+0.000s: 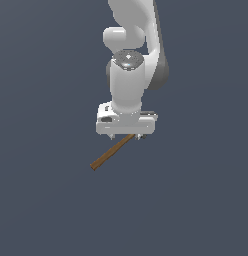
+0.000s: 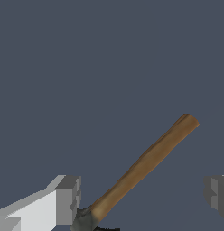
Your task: Pick up the object and move it to a goal position.
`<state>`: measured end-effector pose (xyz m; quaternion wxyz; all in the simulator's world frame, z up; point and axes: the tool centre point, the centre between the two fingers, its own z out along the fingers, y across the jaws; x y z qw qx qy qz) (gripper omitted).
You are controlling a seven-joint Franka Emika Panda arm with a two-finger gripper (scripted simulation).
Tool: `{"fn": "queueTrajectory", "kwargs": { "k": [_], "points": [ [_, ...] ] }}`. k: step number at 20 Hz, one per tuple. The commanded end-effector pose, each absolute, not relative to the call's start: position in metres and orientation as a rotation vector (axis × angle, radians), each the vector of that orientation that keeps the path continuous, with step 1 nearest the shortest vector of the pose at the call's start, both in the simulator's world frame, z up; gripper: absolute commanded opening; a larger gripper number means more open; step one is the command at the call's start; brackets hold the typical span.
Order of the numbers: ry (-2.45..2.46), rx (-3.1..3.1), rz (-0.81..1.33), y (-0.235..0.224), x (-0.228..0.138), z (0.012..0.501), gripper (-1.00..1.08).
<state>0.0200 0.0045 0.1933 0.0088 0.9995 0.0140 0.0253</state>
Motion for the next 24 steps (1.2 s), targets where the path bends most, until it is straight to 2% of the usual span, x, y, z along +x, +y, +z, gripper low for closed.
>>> {"fn": "queueTrajectory", "kwargs": {
  "k": [1,10,24],
  "points": [
    [0.044,3.123,0.079,0.004,0.020,0.193,1.00],
    [0.008,3.087,0.090,-0.032,0.020,0.201,1.00],
    [-0.162,3.099,0.081,-0.031,0.012,0.183,1.00]
  ]
}}
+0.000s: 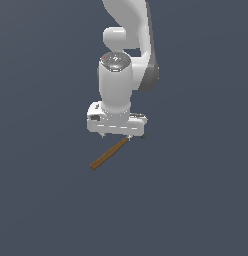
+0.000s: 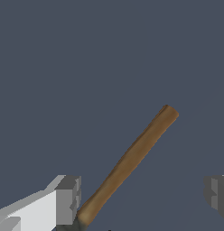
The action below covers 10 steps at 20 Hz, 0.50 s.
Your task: Pick up the object and move it to a goal position.
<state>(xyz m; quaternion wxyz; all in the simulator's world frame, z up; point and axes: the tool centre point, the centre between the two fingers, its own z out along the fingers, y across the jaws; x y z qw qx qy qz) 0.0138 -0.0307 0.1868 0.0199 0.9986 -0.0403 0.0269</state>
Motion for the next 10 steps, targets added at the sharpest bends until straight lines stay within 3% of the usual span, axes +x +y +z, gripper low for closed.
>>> {"fn": "queueTrajectory", "kwargs": {
  "k": [1,10],
  "points": [
    [-0.191,3.100,0.079,-0.031,0.011,0.180,1.00],
    [-0.562,3.079,0.055,-0.031,-0.008,0.143,1.00]
  ]
}}
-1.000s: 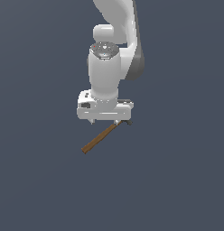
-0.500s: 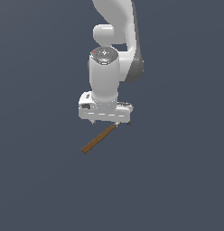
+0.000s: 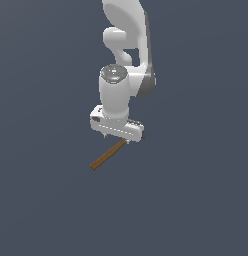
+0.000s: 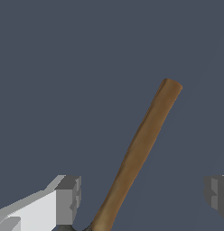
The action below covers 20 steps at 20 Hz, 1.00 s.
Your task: Pick up the object and move it to a goal position.
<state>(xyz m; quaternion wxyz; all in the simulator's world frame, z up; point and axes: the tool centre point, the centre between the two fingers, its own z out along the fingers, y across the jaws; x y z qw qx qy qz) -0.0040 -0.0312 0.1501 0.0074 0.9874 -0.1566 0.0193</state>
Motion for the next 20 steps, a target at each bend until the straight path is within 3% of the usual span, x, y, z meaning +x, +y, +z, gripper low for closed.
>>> {"fn": "queueTrajectory", "kwargs": {
  "k": [1,20],
  "points": [
    [-0.610,3.072,0.052,-0.032,-0.010,0.139,1.00],
    [-1.348,2.839,0.004,-0.041,-0.057,0.073,1.00]
  ]
}}
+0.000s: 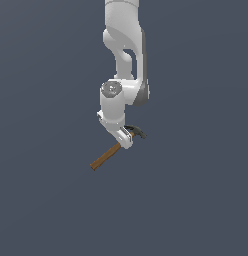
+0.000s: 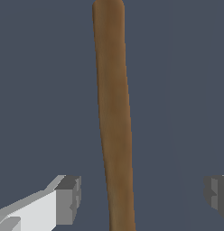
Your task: Pick up the object and move it to a goal position.
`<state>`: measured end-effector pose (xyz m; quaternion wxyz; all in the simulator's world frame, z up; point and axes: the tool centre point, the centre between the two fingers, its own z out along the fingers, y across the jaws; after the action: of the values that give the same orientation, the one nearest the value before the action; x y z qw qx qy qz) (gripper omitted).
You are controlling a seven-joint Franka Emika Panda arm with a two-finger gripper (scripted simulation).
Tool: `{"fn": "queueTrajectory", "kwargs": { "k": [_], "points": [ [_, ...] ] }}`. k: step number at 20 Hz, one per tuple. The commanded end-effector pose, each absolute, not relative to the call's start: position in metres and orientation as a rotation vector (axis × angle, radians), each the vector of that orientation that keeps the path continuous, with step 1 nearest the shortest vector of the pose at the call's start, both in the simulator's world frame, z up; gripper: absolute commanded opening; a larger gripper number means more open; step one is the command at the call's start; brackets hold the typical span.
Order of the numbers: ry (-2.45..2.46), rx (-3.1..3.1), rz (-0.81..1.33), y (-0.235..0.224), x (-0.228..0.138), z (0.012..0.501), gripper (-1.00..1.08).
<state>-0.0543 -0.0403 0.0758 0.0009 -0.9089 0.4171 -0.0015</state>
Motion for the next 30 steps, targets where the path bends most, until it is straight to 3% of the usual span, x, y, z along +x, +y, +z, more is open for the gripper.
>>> {"fn": "queueTrajectory", "kwargs": {
  "k": [1,12,27,28,30],
  "points": [
    [1.364,-2.829,-0.003,-0.041,-0.058,0.071,1.00],
    [1.415,-2.805,0.000,-0.042,-0.062,0.064,1.00],
    [1.422,-2.801,0.000,-0.043,-0.063,0.017,1.00],
    [1.422,-2.801,0.000,-0.043,-0.063,0.017,-1.00],
    [1.422,-2.801,0.000,-0.043,-0.063,0.017,-1.00]
  ]
}}
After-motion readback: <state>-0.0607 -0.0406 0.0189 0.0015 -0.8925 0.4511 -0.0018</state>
